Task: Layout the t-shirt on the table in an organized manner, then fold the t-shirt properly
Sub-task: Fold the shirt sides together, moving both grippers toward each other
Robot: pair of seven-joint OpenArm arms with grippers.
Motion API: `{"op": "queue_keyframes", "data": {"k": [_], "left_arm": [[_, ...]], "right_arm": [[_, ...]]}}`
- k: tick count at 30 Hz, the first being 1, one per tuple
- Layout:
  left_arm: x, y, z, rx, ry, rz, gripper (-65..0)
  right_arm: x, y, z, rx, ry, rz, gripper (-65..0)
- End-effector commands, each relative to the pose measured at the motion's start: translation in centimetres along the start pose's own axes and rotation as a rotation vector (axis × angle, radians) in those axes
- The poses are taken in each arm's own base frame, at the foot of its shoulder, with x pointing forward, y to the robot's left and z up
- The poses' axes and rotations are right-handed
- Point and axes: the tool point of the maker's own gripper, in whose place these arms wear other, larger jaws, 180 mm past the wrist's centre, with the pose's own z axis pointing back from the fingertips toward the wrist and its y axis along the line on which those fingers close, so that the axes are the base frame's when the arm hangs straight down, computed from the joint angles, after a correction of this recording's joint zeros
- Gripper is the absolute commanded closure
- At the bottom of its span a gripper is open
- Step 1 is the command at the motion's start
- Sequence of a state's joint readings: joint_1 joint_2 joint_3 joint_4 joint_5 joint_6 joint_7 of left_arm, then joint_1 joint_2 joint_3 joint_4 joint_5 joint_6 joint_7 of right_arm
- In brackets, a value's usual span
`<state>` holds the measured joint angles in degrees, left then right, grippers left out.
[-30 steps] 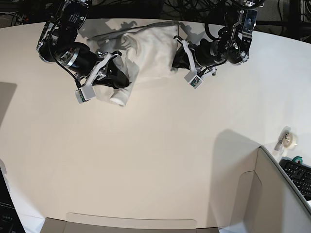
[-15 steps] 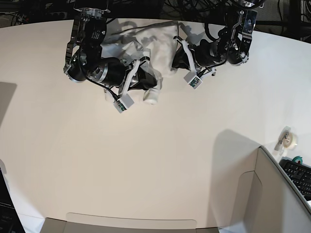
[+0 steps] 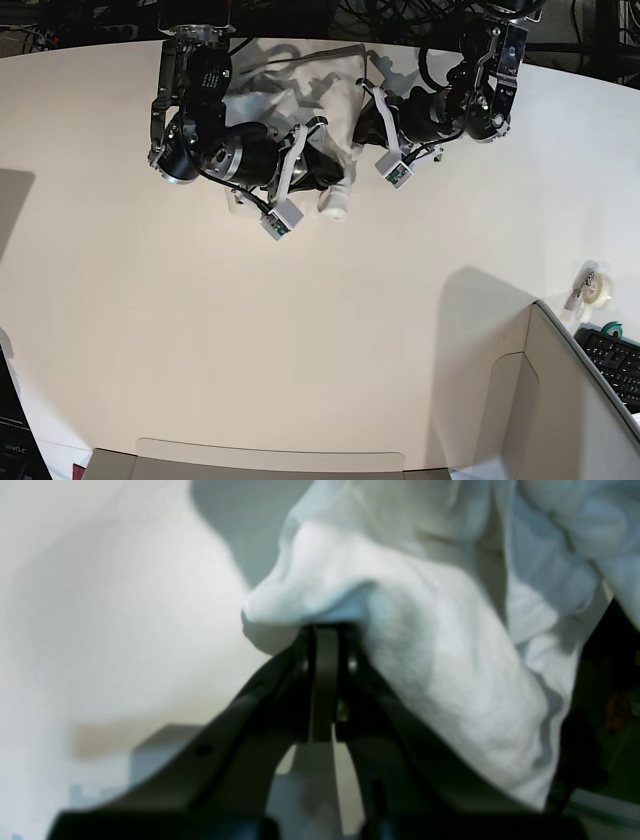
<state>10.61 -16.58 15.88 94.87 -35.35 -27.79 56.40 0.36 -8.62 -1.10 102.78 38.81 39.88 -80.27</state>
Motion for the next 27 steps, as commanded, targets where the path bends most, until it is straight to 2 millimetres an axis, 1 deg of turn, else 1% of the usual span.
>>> {"op": "queue_keyframes", "data": {"k": [1, 2, 4, 5, 9, 12, 14, 15, 19, 20, 21, 23, 24, 25, 27], "left_arm": [[-3.0, 2.9, 0.4, 0.12, 0.155, -0.008, -0.4], [-2.8, 3.9, 0.7, 0.141, 0.147, 0.011, -0.4], [-2.8, 5.7, 1.3, 0.176, 0.136, 0.055, -0.4], [-2.5, 6.4, 1.6, 0.19, 0.124, 0.069, -0.3], [-1.2, 8.2, 2.3, 0.226, 0.095, 0.087, -0.3], [-1.1, 8.4, 2.3, 0.228, 0.092, 0.088, -0.3], [-0.3, 8.7, 2.5, 0.236, 0.08, 0.079, -0.3], [0.2, 8.9, 2.6, 0.24, 0.072, 0.073, -0.3], [0.5, 9.1, 2.7, 0.243, 0.066, 0.068, -0.3], [0.7, 9.2, 2.7, 0.246, 0.064, 0.065, -0.3], [1.3, 9.4, 2.9, 0.252, 0.054, 0.058, -0.3], [1.7, 9.8, 2.9, 0.256, 0.051, 0.06, -0.3], [1.4, 9.9, 2.8, 0.254, 0.059, 0.069, -0.3], [1.4, 10.1, 2.8, 0.257, 0.06, 0.071, -0.3], [2.3, 10.4, 3.0, 0.263, 0.045, 0.062, -0.4]], "right_arm": [[1.5, 0.5, 0.0, 0.008, -0.041, 0.034, 0.0], [1.3, 0.6, -0.2, 0.002, -0.024, 0.046, 0.0], [1.7, 0.7, -0.5, -0.005, -0.009, 0.077, 0.0], [1.7, 0.8, -0.6, -0.008, -0.001, 0.09, 0.0], [1.5, 1.0, -1.0, -0.022, 0.031, 0.123, 0.0], [1.3, 0.9, -1.5, -0.024, 0.055, 0.137, 0.0], [0.8, 0.9, -2.0, -0.015, 0.077, 0.129, 0.0], [0.9, 0.7, -2.1, -0.014, 0.08, 0.128, 0.0], [0.1, 0.5, -2.8, 0.003, 0.112, 0.105, 0.0], [0.0, 0.4, -2.9, 0.005, 0.117, 0.102, 0.0], [0.0, 0.3, -3.0, 0.006, 0.119, 0.102, 0.0], [0.0, 0.3, -3.1, 0.008, 0.123, 0.104, 0.0], [0.0, 0.5, -3.2, 0.012, 0.125, 0.108, -1.5], [0.0, 0.8, -3.4, 0.02, 0.129, 0.117, -5.1], [0.2, 1.2, -3.5, 0.027, 0.13, 0.132, -13.7]]}}
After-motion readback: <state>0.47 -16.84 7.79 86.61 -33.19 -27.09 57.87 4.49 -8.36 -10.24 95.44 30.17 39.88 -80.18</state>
